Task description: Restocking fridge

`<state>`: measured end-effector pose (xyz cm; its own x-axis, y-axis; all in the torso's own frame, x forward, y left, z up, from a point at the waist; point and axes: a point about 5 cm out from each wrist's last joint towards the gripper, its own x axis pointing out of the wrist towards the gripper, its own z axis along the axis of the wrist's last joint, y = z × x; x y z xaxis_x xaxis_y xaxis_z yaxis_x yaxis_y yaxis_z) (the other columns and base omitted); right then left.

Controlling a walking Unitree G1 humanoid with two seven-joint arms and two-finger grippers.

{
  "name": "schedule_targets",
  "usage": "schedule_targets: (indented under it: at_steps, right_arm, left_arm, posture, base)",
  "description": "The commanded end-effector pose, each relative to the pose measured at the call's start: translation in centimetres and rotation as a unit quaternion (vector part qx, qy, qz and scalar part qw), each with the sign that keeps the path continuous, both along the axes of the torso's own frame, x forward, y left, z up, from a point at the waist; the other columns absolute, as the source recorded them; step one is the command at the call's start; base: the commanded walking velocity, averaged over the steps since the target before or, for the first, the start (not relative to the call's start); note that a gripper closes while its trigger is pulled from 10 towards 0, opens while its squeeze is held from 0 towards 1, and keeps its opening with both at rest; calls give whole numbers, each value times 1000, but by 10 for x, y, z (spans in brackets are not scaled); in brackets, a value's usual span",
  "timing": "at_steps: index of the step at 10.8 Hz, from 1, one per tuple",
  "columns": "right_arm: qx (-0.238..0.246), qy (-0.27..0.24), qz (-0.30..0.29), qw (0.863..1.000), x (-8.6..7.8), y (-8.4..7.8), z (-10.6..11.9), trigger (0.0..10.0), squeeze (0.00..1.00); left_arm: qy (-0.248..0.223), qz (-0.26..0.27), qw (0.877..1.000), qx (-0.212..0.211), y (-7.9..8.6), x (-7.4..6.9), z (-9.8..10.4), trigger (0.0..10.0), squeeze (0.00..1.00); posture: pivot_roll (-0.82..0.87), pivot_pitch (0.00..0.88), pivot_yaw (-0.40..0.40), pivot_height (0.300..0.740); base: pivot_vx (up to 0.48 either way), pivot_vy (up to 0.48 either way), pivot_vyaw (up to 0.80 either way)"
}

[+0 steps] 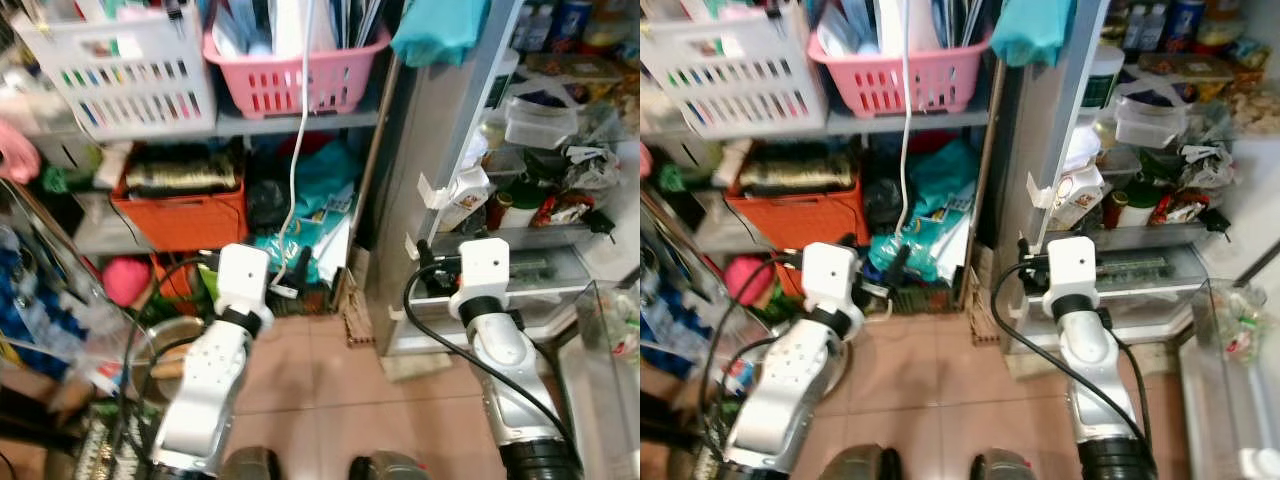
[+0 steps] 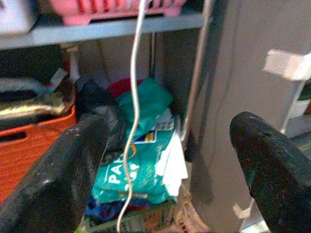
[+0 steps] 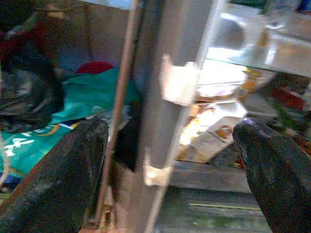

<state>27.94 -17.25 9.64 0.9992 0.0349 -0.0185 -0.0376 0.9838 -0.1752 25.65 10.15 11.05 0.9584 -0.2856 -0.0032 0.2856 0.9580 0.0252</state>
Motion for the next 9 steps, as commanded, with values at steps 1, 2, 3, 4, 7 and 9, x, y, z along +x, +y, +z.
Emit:
schedule_targets:
  at_steps: [1, 2, 3, 4, 7, 9]
  right_arm:
    - [7, 0, 10, 1000, 2, 7, 1, 10000, 0]
    - [5, 0, 8, 1000, 2, 6, 1, 10000, 0]
    - [5, 0, 7, 1000, 2, 5, 1, 10000, 0]
    - [4, 0, 6, 1000, 3, 4, 2, 10000, 0]
    - [4, -2, 9, 1000, 5, 5, 2, 10000, 0]
    - [7, -3, 6, 1000, 8, 4, 3, 10000, 0]
  left_arm:
    - [2, 9, 1000, 5, 5, 0, -1, 10000, 0]
    - [2, 10, 1000, 4, 5, 0, -1, 10000, 0]
    - [2, 9, 1000, 4, 5, 0, -1, 10000, 0]
    - [2, 9, 1000, 4, 5, 0, -1, 10000, 0]
    - [2, 5, 1000, 6, 4, 1, -1, 10000, 0]
    - [2, 3, 1000, 6, 4, 1, -1, 10000, 0]
  posture:
    - [49, 69, 13, 740]
    - [49, 69, 13, 740]
    - [49, 69, 13, 740]
    - [49, 69, 13, 740]
    - [54, 59, 10, 740]
    - [56, 56, 8, 740]
  base:
    - [-277, 0, 0]
    - [-296, 0, 0]
    - [-322, 0, 0]
    - [-322, 0, 0]
    - [-314, 0, 0]
    - [0, 0, 0]
